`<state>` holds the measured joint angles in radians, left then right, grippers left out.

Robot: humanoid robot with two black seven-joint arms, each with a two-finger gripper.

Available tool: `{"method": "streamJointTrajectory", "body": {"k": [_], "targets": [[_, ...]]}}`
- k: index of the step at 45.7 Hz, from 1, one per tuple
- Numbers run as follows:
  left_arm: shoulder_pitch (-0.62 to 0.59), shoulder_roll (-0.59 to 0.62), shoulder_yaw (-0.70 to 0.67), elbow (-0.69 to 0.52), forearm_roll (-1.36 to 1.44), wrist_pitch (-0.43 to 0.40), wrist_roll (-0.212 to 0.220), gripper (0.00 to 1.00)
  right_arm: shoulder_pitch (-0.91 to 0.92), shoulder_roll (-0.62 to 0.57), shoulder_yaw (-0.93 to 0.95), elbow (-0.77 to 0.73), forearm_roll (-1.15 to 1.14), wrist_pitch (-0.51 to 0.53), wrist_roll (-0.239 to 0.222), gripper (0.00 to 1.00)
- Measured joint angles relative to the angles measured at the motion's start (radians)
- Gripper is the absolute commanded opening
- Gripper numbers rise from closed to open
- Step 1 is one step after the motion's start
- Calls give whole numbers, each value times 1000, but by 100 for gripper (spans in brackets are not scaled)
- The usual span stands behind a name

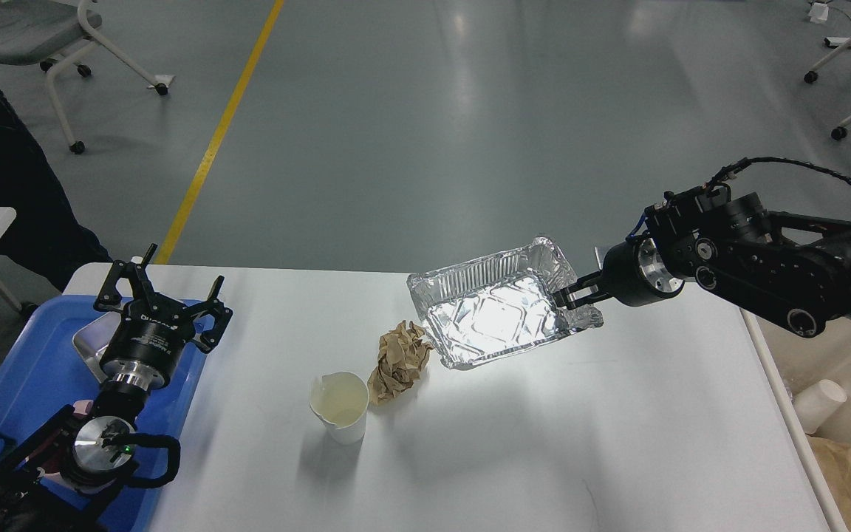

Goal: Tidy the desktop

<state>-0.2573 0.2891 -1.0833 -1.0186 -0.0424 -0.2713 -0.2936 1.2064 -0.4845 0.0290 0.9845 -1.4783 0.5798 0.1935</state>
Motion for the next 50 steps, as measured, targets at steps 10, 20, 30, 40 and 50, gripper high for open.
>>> {"method": "streamJointTrajectory", "body": {"k": [10,20,30,40,50], "targets": [[-1,16,19,-63,15,193,2,96,-4,0,-1,-1,0,0,0,0],[35,249,46,-313,109,379,4,95,-14,6,-1,-4,-1,-2,0,0],[32,538,190,-486,156,449,14,96,-16,33,-1,-24,-2,-3,0,0],[31,814,326,-572,175,347,2,96,-17,31,-3,-25,-2,-3,0,0],[35,1024,450,-596,259,301,1,96,-16,26,-3,-24,-2,-5,0,0]]}}
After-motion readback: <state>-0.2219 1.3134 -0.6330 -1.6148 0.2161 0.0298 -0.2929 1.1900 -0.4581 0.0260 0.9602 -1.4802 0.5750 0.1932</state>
